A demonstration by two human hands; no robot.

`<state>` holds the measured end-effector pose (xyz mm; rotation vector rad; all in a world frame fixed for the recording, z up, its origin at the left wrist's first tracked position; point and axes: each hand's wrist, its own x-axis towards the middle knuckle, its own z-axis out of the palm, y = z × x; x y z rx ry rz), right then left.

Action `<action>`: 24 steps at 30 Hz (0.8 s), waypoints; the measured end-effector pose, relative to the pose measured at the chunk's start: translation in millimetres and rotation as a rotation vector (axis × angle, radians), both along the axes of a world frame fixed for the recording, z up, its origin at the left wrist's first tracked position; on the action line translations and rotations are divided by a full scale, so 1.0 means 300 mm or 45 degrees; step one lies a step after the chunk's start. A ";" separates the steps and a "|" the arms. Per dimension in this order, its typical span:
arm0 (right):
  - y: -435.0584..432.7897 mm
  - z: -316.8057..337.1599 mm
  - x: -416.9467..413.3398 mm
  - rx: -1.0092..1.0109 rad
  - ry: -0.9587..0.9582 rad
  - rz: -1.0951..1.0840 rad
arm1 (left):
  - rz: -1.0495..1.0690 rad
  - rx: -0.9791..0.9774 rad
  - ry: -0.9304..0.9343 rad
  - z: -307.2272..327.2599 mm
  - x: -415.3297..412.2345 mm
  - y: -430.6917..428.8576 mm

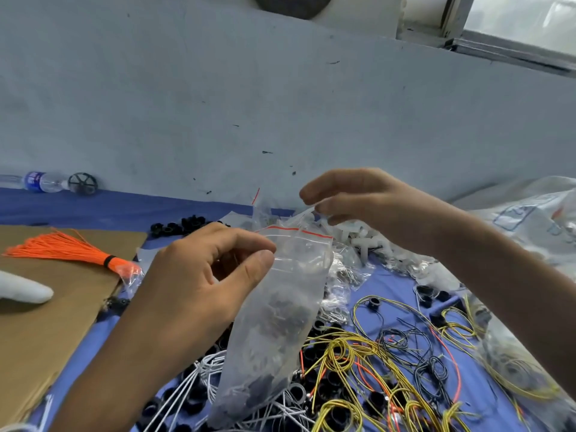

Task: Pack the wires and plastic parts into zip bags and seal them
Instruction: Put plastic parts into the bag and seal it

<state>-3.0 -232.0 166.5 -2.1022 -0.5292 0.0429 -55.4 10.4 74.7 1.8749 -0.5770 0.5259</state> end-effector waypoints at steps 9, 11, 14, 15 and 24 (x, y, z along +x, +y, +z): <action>-0.034 -0.023 0.001 -0.605 -0.008 -0.171 | 0.018 -0.016 -0.111 0.018 -0.011 0.027; -0.057 0.002 -0.016 -0.478 -0.030 -0.127 | -0.003 -0.103 -0.111 0.028 -0.016 0.036; -0.071 0.011 -0.031 -0.571 -0.096 -0.102 | -0.016 -0.099 -0.091 0.030 -0.009 0.029; -0.080 0.025 -0.037 -0.508 -0.105 -0.121 | -0.014 -0.083 -0.079 0.028 -0.007 0.027; -0.130 0.033 -0.083 -0.345 0.015 -0.056 | 0.023 -0.046 0.078 0.009 0.015 0.024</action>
